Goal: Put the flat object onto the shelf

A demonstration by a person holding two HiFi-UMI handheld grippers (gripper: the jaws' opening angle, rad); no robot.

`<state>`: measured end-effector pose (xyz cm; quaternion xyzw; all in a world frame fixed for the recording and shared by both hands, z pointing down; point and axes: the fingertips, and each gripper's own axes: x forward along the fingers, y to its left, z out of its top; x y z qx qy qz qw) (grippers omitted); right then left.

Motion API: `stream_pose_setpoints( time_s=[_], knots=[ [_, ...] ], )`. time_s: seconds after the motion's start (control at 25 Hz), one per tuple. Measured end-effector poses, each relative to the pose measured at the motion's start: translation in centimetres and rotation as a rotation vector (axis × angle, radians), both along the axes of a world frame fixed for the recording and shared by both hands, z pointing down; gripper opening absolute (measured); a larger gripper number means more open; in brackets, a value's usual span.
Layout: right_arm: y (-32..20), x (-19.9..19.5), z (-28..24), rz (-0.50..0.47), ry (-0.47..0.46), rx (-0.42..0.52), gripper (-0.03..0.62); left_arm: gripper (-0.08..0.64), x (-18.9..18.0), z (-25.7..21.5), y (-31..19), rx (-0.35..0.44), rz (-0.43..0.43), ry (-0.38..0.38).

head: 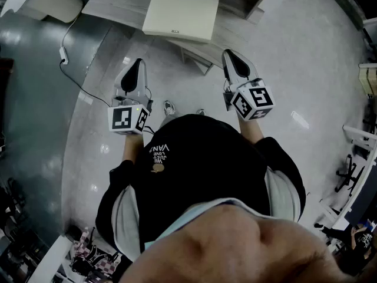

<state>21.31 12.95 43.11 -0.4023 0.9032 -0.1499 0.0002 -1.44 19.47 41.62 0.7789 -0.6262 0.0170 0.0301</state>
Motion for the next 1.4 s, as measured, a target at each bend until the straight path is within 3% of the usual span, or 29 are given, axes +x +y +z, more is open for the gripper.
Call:
stream_pose_setpoints(
  time_s=[0.68,1.4],
  knots=[
    [-1.1,-3.0,-0.6,0.06,-0.05,-0.013,-0.002,0.002,-3.5,0.3,-1.6,-0.008,0.052,0.014],
    [-1.4,-9.9,-0.6,0.21,-0.058,-0.022,-0.002,0.002,-12.6,1.1,-4.7,-0.028,0.174,0.012]
  ],
)
